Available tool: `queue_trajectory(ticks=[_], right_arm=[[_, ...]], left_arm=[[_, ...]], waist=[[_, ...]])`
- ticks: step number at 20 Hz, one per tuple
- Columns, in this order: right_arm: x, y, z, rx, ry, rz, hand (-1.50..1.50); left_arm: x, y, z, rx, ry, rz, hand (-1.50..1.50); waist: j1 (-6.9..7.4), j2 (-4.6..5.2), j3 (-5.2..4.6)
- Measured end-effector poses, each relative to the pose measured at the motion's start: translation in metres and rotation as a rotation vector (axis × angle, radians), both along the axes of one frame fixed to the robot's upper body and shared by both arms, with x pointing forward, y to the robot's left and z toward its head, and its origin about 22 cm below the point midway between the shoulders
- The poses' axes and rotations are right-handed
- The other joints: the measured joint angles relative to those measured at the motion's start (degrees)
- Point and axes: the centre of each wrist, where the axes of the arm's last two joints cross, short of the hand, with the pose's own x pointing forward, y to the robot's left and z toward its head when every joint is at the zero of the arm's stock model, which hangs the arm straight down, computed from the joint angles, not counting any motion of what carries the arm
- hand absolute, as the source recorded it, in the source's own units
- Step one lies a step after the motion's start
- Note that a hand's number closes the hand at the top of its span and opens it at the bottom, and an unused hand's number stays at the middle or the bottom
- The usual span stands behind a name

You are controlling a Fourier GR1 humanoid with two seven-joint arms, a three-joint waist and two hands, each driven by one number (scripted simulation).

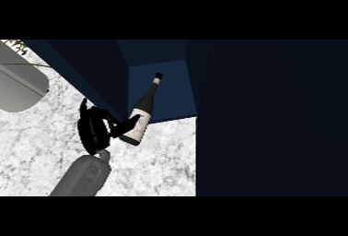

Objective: Pick up the wine, place it into the cabinet and close the cabinet

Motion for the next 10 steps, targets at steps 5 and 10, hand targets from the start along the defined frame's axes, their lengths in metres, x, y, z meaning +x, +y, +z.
queue_trajectory(ticks=[5,10], right_arm=[[0.0,0.001,0.0,0.007,0.005,0.003,-1.5],[0.001,0.002,0.0,0.014,0.009,-0.007,-1.5]], left_arm=[[0.001,-0.007,0.003,-0.053,0.006,-0.002,-1.5],[0.004,-0.015,0.007,-0.123,0.009,-0.003,-1.5]], waist=[[0.75,0.12,-0.35],[1.82,0.25,-0.75]])
